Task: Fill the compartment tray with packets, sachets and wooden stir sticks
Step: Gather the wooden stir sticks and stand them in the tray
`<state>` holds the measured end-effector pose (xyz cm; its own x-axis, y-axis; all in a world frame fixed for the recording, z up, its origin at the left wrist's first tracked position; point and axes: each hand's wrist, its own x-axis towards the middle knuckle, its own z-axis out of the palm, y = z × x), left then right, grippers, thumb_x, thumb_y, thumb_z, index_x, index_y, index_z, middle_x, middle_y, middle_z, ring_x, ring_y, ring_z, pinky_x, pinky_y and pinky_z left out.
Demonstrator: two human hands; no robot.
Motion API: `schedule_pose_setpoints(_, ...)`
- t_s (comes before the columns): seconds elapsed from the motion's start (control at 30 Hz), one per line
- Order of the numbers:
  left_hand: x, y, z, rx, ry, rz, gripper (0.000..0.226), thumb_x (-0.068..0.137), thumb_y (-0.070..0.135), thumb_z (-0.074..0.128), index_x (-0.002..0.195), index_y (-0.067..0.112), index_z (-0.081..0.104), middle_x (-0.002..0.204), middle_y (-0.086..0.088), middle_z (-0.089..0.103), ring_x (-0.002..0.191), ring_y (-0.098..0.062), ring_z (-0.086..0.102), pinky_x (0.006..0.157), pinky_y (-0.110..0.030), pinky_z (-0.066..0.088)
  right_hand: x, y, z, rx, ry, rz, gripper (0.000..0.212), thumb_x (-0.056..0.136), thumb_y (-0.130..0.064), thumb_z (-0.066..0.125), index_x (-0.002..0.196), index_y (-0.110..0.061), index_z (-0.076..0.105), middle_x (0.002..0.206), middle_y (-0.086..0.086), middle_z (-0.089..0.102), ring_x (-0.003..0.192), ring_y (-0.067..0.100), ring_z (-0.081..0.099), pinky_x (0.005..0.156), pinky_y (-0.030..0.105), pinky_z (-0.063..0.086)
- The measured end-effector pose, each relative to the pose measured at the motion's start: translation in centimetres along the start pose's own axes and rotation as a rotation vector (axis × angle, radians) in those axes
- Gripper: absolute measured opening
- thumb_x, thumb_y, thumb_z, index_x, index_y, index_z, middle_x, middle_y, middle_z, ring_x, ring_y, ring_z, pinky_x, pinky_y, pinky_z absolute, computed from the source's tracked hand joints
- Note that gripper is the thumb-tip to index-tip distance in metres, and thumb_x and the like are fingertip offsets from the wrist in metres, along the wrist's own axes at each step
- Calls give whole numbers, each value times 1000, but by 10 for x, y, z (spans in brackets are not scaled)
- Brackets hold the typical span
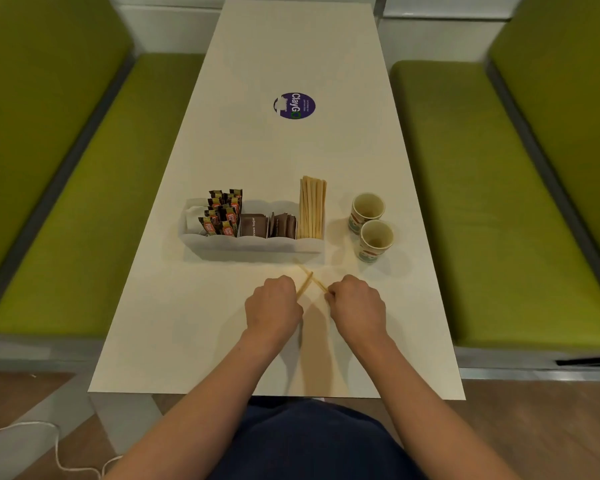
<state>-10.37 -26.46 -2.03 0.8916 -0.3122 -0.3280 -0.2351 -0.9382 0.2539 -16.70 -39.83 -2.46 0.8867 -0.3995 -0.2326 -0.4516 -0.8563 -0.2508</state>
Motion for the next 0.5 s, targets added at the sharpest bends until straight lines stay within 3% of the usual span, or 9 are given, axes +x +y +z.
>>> schedule_pose_setpoints(0.07,1,0,-3,14,-13,-1,13,77,7,61,89,12,61,88,-5,59,74,-29,51,60,-31,39,3,-4,-5,-70,-19,-7,19,100,-16,51,96,-11,69,94,5,60,88,31,63,63,33,39)
schedule_pose_setpoints(0.17,2,0,-8,57,-42,10,17,80,10,63,96,13,60,96,-6,59,81,-30,56,63,-32,40,7,-11,-15,-139,-62,-19,12,93,-5,52,86,-13,56,78,2,44,90,32,65,64,33,40)
schedule_pose_setpoints(0.33,3,-3,-12,128,-73,68,23,82,13,64,104,14,58,105,-6,60,95,-31,62,66,-33,40,13,-14,-26,-127,-105,-42,5,90,-18,58,87,-17,54,88,5,55,77,29,53,63,32,39)
schedule_pose_setpoints(0.4,3,-7,-14,120,-83,77,24,80,14,66,103,14,59,101,-6,61,91,-31,62,64,-32,42,13,-7,-26,-72,-102,-28,7,87,-22,59,87,-16,58,89,3,59,77,28,54,63,31,40)
schedule_pose_setpoints(0.5,4,-17,-18,37,-94,67,22,72,12,68,93,15,68,89,-4,66,79,-27,64,59,-31,47,9,7,-26,149,-60,-6,9,84,-31,64,87,-24,69,85,-4,68,79,21,62,67,34,54)
